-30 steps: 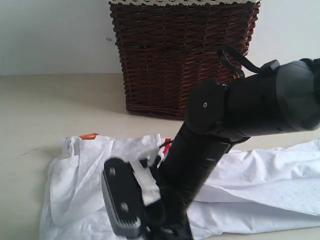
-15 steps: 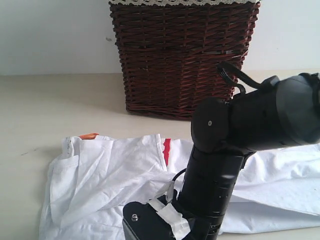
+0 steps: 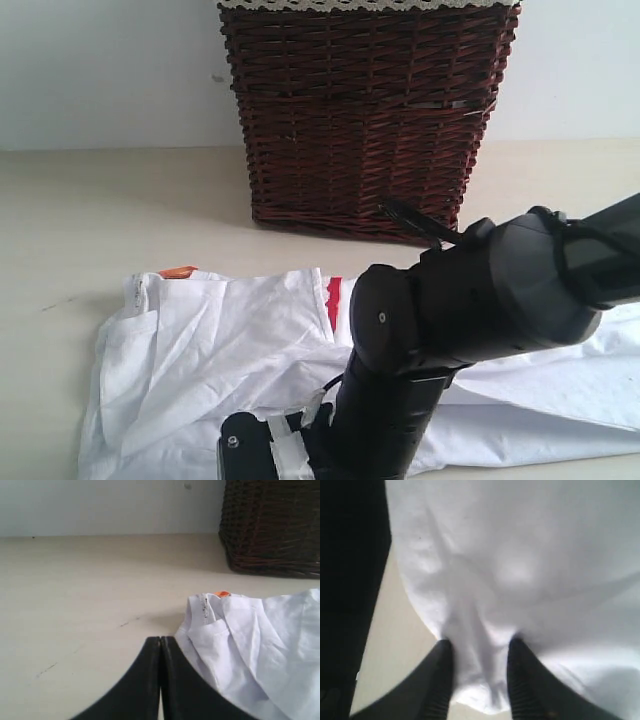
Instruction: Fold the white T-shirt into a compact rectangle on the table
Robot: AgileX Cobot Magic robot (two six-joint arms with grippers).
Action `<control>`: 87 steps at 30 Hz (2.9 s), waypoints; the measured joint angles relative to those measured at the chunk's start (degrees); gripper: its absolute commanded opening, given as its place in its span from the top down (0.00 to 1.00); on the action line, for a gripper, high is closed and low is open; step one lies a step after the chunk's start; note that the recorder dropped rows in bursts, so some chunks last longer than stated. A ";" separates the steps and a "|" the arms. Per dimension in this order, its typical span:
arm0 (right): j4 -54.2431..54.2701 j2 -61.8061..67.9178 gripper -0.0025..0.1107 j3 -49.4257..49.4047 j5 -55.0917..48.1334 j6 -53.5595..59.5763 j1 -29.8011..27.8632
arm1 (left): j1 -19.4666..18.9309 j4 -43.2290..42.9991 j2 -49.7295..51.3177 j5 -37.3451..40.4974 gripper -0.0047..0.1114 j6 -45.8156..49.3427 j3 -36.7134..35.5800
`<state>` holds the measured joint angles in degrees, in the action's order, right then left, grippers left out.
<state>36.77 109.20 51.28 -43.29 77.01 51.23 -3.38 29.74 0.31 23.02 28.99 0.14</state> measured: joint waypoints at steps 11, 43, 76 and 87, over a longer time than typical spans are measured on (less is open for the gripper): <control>-1.01 -4.67 0.98 10.04 6.92 -7.23 0.00 | 0.00 0.00 0.00 0.00 0.96 0.00 0.00; -0.91 2.18 0.58 10.94 39.40 -22.73 -7.66 | 0.00 0.00 0.00 0.00 0.96 0.00 0.00; 3.31 6.72 0.55 12.99 42.95 -18.89 -7.71 | 0.00 0.00 0.00 0.00 0.96 0.00 0.00; 3.41 8.74 0.55 12.99 44.13 -18.67 -7.71 | 0.00 0.00 0.00 0.00 0.96 0.00 0.00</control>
<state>40.19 117.94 64.27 0.84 58.34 43.51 -3.38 29.74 0.31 23.02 28.99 0.14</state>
